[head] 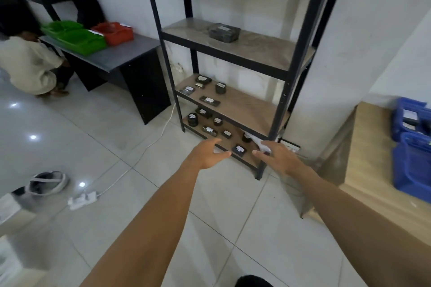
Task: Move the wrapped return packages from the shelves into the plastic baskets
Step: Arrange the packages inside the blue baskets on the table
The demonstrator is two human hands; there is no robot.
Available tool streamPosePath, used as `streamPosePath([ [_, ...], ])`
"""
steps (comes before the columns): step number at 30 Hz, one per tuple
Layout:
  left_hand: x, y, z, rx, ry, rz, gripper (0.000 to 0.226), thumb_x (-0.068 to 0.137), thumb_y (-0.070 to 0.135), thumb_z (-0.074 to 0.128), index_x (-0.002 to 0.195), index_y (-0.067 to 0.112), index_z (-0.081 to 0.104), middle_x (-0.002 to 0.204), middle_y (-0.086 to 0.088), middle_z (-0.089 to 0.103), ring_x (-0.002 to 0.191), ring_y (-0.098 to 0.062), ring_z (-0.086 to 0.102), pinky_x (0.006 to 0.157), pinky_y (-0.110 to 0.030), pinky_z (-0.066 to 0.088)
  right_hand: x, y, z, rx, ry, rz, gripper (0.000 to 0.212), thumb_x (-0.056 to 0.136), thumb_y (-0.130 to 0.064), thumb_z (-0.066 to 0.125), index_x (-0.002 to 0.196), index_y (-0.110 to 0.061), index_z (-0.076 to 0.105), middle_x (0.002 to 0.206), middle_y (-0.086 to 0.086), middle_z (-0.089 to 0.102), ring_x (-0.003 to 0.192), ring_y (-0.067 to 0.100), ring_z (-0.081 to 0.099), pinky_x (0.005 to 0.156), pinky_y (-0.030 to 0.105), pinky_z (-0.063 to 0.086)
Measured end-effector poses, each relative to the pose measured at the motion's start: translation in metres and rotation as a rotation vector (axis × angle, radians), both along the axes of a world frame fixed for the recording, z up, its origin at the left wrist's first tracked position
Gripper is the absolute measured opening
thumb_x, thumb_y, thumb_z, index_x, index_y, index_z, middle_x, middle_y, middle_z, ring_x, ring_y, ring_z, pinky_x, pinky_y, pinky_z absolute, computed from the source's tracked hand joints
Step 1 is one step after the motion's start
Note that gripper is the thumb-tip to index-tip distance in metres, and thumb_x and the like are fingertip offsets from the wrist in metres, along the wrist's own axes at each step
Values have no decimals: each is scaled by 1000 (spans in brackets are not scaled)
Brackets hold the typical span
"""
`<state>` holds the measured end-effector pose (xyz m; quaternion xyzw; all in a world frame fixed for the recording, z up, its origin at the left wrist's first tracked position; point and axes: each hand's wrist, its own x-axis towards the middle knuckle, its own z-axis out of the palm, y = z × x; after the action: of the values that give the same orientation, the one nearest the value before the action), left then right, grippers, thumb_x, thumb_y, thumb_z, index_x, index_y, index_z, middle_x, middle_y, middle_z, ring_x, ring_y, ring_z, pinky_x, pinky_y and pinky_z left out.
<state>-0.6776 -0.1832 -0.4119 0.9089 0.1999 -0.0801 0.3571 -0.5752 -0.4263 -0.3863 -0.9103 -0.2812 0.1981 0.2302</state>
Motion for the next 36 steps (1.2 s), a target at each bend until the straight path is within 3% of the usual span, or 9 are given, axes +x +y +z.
streamPosePath([
  [3,4,57,-2,15,1,17,78,90,58,65,153,20,41,159,-2,40,146,-21,37,118,-38,31,9,56,-8,13,34,-30,59,98,-59,54,121,-6,63,121,12,66,113,30,60,97,41,47],
  [8,35,148,-15,22,26,22,74,93,56,63,154,22,39,161,-2,37,147,-23,35,117,-39,30,50,146,-42,42,72,-4,77,87,-82,48,137,-24,55,127,-10,58,120,17,58,101,36,47],
  [13,88,243,-28,-15,67,23,77,92,59,62,155,22,38,161,-1,37,146,-23,36,118,-40,31,109,236,-78,99,143,-54,91,81,-90,45,141,-23,54,135,-7,59,133,21,53,111,42,45],
  [15,112,279,-34,-27,93,7,75,93,57,62,154,20,38,161,-2,37,146,-23,37,119,-40,31,122,276,-69,102,146,-90,80,89,-74,55,147,-19,51,147,-2,53,138,19,47,114,32,37],
  [18,148,332,-44,-54,114,3,74,94,55,62,154,20,38,161,-3,38,146,-23,37,118,-39,32,154,329,-72,103,176,-106,63,98,-54,59,147,-15,52,146,1,53,138,19,46,107,25,33],
  [28,271,490,-97,-150,153,-43,73,93,54,63,153,18,41,158,-1,42,144,-20,40,118,-36,33,254,488,-127,170,257,-332,62,96,-52,64,142,-11,56,143,4,58,132,20,53,112,39,42],
  [31,316,539,-121,-169,157,-73,71,93,51,66,151,17,44,154,-2,48,141,-21,44,116,-36,37,285,532,-161,195,273,-433,58,96,-52,63,136,-10,59,132,4,63,124,21,58,102,35,46],
  [34,364,586,-146,-182,153,-141,60,95,41,67,145,15,49,145,-4,54,134,-21,49,103,-26,38,317,579,-187,248,308,-548,34,99,-38,64,122,-13,63,115,-1,64,104,12,62,85,25,46],
  [36,393,612,-161,-186,133,-160,51,96,32,68,141,12,54,139,-5,58,128,-19,53,93,-20,36,341,607,-207,294,326,-589,13,100,-32,64,108,-21,63,104,-5,64,95,7,62,82,24,49],
])
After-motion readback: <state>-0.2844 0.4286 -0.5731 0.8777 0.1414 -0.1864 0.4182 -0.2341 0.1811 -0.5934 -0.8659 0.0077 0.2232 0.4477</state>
